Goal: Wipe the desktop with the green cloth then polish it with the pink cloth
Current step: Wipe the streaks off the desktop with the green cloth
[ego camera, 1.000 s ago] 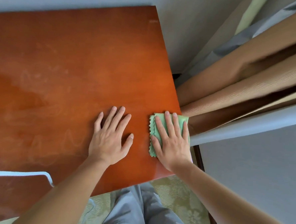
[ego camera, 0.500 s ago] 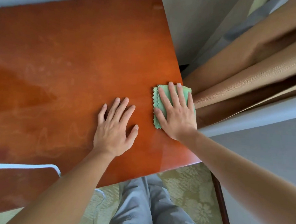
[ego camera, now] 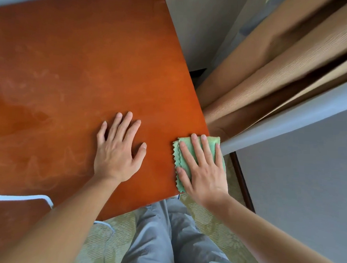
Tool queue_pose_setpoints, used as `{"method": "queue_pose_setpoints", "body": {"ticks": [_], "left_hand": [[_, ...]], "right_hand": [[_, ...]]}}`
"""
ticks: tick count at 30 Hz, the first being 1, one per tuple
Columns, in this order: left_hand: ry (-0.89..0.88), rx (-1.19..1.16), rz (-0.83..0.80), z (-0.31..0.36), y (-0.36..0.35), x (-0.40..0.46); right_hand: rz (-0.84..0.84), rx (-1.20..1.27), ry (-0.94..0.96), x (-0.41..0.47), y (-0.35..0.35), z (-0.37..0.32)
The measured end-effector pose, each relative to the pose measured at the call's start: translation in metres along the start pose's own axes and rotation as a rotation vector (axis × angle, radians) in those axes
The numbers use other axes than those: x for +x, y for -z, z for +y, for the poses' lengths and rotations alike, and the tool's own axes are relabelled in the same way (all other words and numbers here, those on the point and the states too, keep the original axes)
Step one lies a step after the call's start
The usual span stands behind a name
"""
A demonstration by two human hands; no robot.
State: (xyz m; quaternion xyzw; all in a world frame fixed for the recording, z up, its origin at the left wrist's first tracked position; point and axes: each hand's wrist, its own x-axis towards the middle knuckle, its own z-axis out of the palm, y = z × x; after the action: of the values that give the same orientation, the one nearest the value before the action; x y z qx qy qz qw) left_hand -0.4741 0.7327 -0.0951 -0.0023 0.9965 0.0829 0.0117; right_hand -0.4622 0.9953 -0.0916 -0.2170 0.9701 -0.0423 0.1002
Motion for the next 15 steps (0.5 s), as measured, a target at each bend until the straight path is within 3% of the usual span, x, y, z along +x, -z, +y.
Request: {"method": "queue_pose_setpoints", "body": {"ticks": [15], "left_hand": [[-0.009, -0.012, 0.004, -0.001, -0.002, 0.000]], "right_hand": [[0.033, 0.017, 0.062, -0.007, -0.009, -0.052]]}}
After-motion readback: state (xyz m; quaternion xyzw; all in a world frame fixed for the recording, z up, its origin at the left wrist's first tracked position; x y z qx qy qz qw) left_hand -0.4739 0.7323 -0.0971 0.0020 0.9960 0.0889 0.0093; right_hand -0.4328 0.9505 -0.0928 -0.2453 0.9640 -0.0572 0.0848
